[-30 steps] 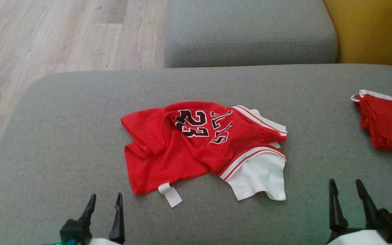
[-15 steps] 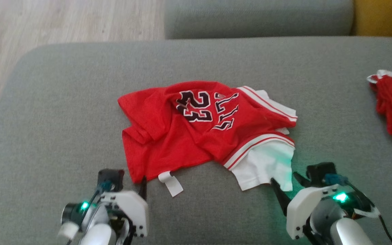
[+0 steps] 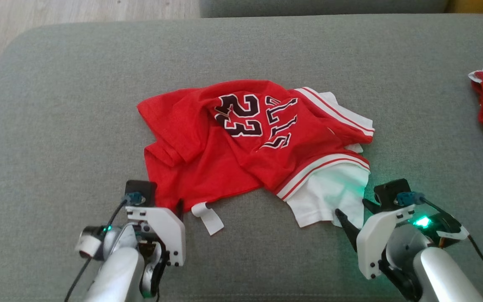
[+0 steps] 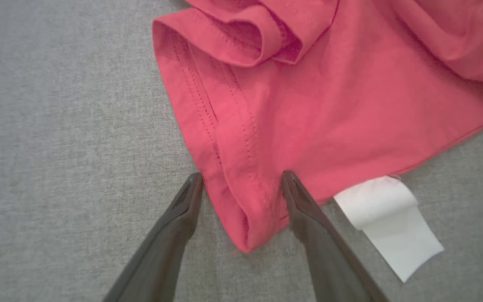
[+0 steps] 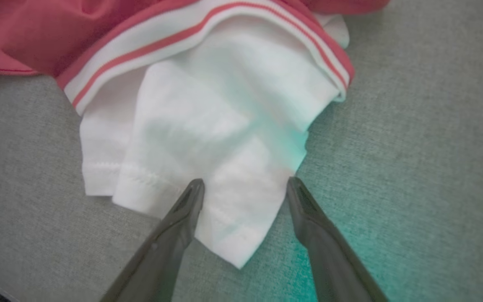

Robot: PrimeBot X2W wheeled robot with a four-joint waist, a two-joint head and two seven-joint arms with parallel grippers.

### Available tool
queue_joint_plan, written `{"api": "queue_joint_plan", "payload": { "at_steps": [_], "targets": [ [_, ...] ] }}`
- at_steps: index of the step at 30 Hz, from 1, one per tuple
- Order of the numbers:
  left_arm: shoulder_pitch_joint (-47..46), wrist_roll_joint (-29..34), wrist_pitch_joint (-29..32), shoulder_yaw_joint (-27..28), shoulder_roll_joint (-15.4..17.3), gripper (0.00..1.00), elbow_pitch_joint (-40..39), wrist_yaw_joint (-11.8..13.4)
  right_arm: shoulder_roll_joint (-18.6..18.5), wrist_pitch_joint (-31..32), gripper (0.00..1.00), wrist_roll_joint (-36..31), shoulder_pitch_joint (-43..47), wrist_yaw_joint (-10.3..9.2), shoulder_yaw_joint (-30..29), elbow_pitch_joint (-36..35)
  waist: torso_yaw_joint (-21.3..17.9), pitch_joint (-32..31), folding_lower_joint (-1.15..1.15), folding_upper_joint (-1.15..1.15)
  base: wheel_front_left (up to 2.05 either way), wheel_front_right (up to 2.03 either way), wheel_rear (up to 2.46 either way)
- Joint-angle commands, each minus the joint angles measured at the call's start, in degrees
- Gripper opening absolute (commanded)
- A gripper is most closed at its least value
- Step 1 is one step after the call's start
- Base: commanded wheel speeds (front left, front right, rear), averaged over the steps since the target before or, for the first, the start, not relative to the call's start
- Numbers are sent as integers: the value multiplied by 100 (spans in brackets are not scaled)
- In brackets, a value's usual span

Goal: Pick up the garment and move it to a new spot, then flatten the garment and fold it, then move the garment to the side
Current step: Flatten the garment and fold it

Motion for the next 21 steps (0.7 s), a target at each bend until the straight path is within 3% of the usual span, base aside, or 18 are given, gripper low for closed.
{"api": "queue_joint_plan", "payload": {
  "at_steps": [1,2,3,4,5,6,13,21],
  "targets": [
    [-171,-46,99,120,71,100,-29,-24,-89,51,100,51,-154,39,157,-193,-4,18,0,0,0,0,0],
    [-175,-47,142,102,82,100,-21,-36,-112,86,100,76,-160,39,196,-192,-4,28,0,0,0,0,0],
    [-176,-60,197,83,88,82,-9,-60,-131,136,100,105,-169,39,248,-180,-5,33,0,0,0,0,0],
    [-182,-61,243,57,100,20,-3,-88,-145,195,89,149,-182,39,308,-160,-5,38,0,0,0,0,0],
    [-188,-61,283,30,111,0,-2,-114,-162,237,6,195,-204,39,366,-142,-4,45,0,0,0,0,0],
    [-189,-71,327,3,116,0,-1,-147,-175,260,0,241,-230,39,400,-123,-1,47,0,0,0,0,0],
    [-118,-166,407,-31,217,0,-582,-256,-189,44,0,796,-329,39,324,-413,-58,-147,0,0,0,0,0],
    [224,-460,965,306,709,0,-2782,-282,-329,21,0,1638,-122,39,-594,-2213,-242,-443,0,0,0,0,0]
  ]
}}
